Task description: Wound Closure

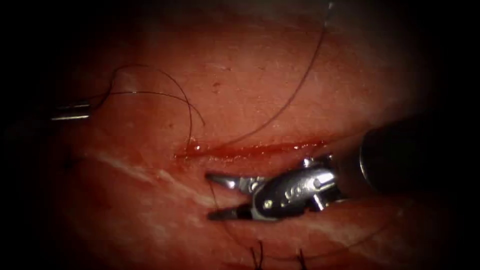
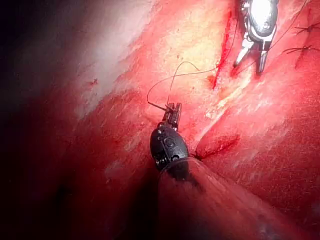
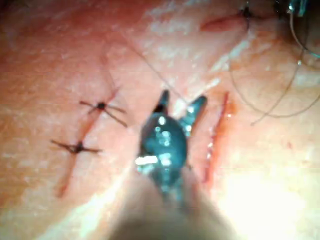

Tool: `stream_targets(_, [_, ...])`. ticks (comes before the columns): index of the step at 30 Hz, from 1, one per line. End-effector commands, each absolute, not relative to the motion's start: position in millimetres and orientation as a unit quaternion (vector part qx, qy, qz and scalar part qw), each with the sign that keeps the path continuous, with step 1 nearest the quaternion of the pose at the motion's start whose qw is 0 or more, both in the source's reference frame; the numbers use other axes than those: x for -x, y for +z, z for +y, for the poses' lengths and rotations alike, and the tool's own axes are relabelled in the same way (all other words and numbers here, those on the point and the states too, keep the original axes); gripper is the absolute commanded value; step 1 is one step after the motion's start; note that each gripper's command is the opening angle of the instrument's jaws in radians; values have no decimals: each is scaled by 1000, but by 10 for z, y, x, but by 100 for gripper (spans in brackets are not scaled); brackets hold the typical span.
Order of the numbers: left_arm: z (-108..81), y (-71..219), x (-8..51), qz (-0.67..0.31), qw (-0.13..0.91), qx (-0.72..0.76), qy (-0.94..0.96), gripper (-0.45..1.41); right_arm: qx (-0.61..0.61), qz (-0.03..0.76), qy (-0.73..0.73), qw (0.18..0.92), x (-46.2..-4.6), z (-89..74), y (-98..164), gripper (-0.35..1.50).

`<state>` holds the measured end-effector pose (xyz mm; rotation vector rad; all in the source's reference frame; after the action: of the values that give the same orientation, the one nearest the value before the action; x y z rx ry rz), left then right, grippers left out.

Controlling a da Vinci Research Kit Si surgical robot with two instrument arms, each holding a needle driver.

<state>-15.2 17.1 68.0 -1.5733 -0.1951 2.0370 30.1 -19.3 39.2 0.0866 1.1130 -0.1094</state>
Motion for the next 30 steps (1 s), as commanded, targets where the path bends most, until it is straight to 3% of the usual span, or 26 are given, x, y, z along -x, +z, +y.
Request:
stream_targets(1, [167,688,158,-74,277,586,758,-45,-46,529,-55,846,-303,-204,399,-35])
stream_targets(9, [168,688,156,-74,277,586,758,-45,-59,531,-63,843,-282,-228,329,-35])
stream_targets(30, [168,689,156,-74,277,586,758,-45,-80,554,-119,820,-303,-301,184,-35])
